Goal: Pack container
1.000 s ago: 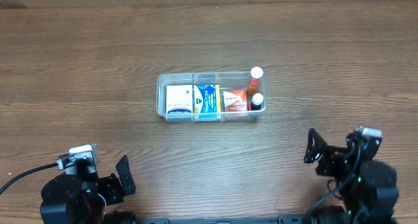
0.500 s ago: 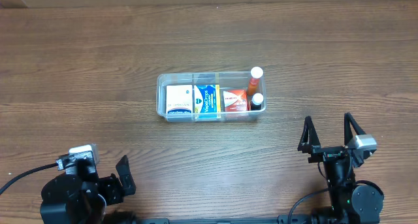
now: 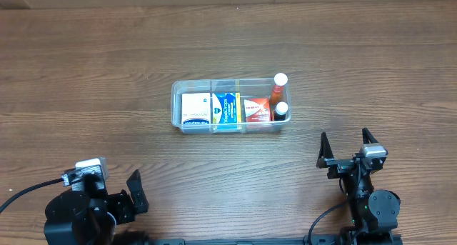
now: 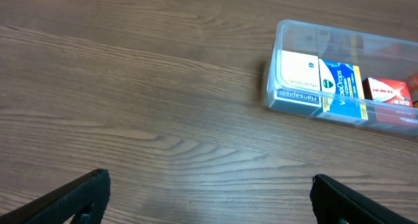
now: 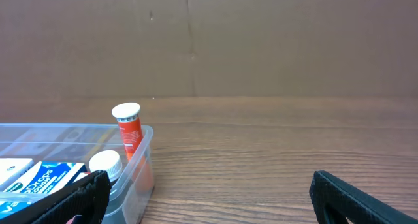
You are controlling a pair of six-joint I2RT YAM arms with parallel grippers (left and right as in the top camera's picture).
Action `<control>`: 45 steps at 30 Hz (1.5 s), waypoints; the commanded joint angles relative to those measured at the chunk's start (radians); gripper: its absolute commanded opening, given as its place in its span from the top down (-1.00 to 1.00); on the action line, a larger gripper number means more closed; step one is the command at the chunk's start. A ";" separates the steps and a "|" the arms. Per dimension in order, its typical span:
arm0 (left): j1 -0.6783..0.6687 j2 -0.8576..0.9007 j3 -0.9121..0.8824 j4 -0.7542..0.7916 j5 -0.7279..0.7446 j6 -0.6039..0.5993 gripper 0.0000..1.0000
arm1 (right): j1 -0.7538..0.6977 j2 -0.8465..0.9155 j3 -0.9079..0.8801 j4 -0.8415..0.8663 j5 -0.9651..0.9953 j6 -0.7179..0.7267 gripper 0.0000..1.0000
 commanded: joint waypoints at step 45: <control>-0.015 -0.424 -0.963 1.164 0.014 0.154 -1.00 | -0.001 -0.012 -0.010 0.006 -0.005 -0.006 -1.00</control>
